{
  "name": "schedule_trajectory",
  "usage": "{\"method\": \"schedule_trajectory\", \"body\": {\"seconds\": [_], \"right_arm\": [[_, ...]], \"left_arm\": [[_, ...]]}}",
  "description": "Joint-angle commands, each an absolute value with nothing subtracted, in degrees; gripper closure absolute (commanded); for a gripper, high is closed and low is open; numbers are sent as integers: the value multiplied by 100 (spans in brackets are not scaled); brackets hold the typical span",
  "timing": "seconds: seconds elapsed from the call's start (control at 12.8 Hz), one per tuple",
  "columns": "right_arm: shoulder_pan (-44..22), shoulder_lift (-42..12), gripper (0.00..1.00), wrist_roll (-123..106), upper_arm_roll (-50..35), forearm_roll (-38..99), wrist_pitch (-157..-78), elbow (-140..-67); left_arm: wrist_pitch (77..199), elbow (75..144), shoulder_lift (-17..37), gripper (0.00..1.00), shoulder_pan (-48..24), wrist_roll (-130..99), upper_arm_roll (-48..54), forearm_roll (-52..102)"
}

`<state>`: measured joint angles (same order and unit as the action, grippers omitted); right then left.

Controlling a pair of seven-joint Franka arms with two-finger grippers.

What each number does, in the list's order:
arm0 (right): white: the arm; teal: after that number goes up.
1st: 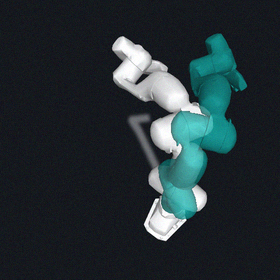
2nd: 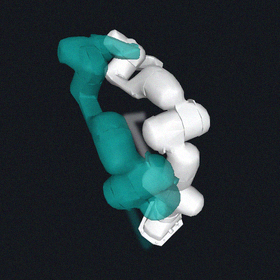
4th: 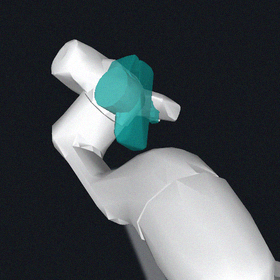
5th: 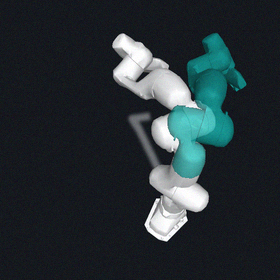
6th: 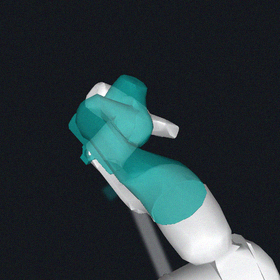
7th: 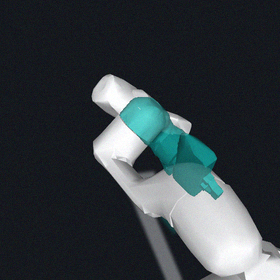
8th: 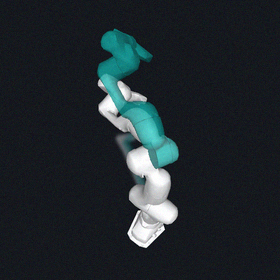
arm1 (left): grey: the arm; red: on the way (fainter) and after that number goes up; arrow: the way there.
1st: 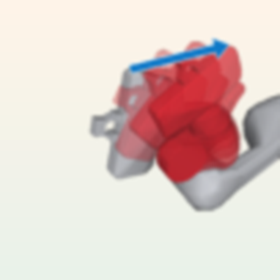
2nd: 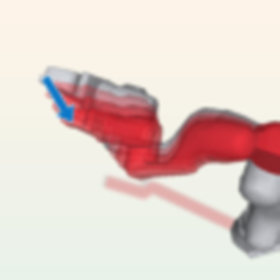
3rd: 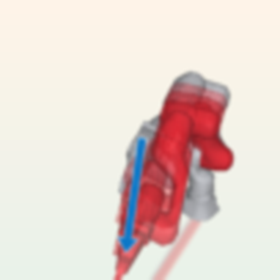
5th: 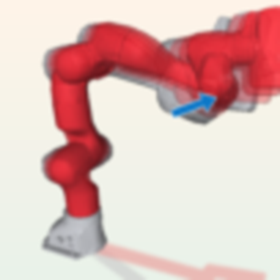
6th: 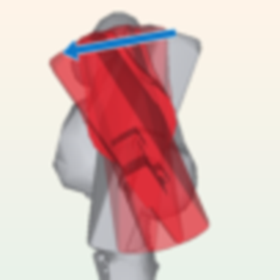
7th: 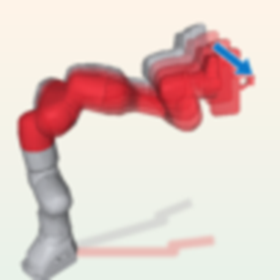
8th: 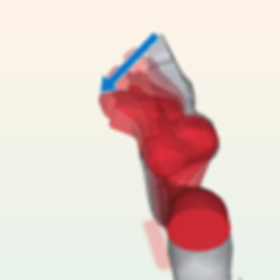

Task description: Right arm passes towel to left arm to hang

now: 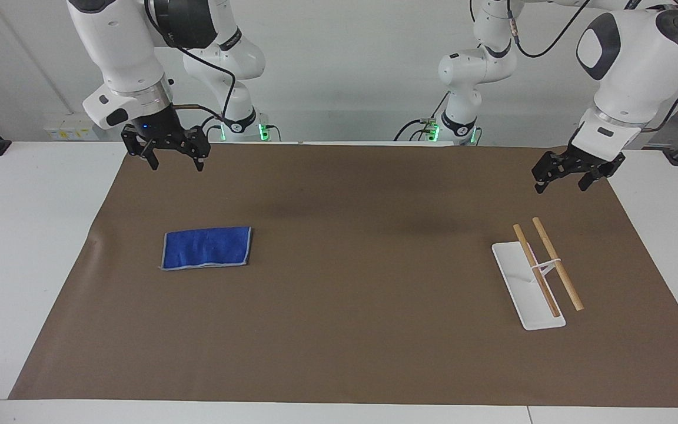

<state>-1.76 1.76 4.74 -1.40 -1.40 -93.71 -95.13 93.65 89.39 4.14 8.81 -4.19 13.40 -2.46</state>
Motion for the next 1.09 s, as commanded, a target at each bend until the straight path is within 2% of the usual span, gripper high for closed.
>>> {"method": "schedule_trajectory", "body": {"seconds": [0.0, 0.7, 1.01], "right_arm": [[-105, 193, 0, 448, -193, -97, -9325, -9501], [-53, 255, 0, 369, -167, -97, -9254, -9579], [26, 264, 0, 369, -158, -97, -10544, -10422]], "left_arm": [[9396, 9132, 237, 0, 940, -413, 1345, -220], [9404, 9132, 237, 0, 940, -413, 1345, -220], [9396, 9132, 237, 0, 940, -413, 1345, -220]]}}
